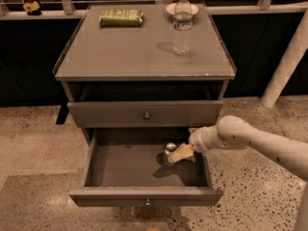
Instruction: Pick 7up can from middle drawer and place on counter
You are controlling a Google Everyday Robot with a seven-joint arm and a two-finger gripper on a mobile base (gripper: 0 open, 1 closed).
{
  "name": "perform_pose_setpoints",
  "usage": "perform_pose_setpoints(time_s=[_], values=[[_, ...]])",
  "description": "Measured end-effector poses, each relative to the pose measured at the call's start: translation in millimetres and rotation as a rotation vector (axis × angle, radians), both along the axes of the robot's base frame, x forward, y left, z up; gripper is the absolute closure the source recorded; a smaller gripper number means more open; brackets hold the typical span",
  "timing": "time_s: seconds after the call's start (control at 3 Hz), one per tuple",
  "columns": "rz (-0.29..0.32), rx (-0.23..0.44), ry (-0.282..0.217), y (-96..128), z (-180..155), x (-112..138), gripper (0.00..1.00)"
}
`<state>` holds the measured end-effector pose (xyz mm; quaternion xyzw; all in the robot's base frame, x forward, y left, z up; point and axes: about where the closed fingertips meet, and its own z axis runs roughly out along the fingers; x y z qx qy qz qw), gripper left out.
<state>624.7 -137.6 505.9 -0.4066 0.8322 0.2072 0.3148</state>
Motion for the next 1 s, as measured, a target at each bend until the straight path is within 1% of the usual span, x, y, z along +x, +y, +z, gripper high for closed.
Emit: perform_pose_setpoints(time_s=[0.33, 0.67, 1.0], values=[[-0.013, -0.012, 0.041, 7, -9, 4, 0.0], [-0.012, -0.012, 0.041, 7, -9, 4, 0.0], [0.0, -0.004, 0.065, 10, -21, -7, 0.0]])
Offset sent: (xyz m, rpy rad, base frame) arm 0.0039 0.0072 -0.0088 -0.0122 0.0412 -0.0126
